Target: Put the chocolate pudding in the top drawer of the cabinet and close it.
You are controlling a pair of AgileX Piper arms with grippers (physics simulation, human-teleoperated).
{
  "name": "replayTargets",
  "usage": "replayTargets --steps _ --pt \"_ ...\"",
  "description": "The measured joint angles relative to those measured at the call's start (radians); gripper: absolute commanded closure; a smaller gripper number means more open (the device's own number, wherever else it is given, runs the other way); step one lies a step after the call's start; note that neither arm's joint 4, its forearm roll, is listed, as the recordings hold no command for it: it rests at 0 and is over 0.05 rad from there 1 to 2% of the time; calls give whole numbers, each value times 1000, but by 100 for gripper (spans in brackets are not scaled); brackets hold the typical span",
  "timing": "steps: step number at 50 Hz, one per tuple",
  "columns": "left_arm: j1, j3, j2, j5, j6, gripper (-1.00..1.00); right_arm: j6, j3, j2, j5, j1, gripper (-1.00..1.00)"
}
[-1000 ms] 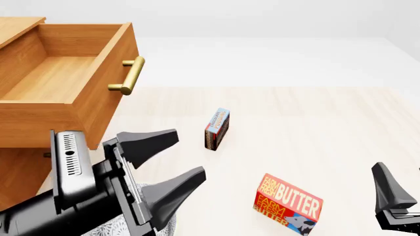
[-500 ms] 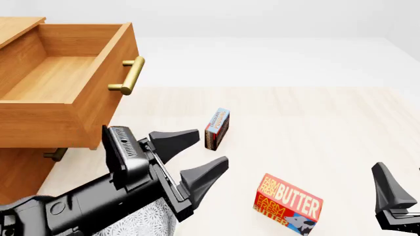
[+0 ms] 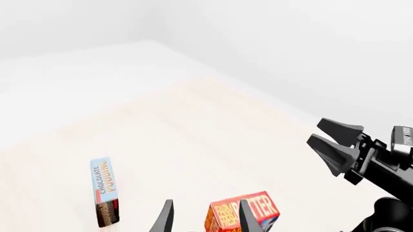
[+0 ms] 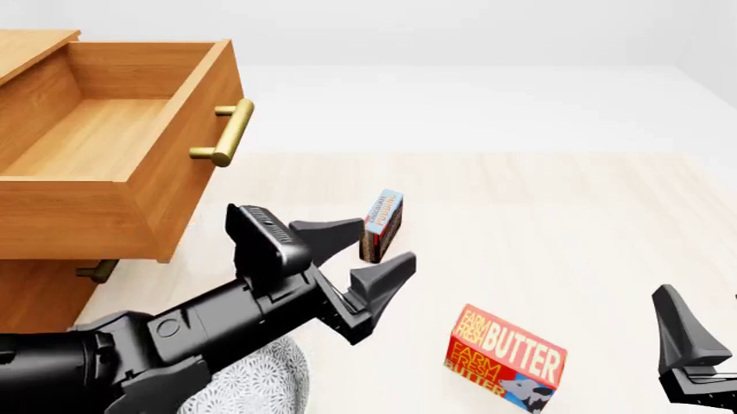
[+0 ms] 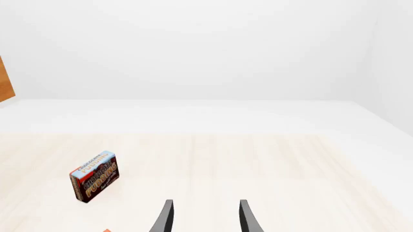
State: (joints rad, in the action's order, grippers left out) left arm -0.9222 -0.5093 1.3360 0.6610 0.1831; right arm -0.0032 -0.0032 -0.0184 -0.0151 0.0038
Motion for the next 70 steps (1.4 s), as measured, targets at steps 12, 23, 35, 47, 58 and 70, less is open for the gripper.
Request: replayTargets --steps 12,23,35,47,58,70 --pt "38 -27 63 -4 33 -100 0 0 0 0 0 -100" --pt "77 -32 96 -7 43 -100 0 0 0 0 0 -100" --pt "113 -36 119 -30 38 -100 0 0 0 0 0 -100" --pt "139 -34 134 -46 33 -100 0 0 0 0 0 -100" --pt "171 -29 160 -39 31 -100 0 0 0 0 0 -100" --pt "196 -49 195 -59 29 -100 0 0 0 0 0 -100"
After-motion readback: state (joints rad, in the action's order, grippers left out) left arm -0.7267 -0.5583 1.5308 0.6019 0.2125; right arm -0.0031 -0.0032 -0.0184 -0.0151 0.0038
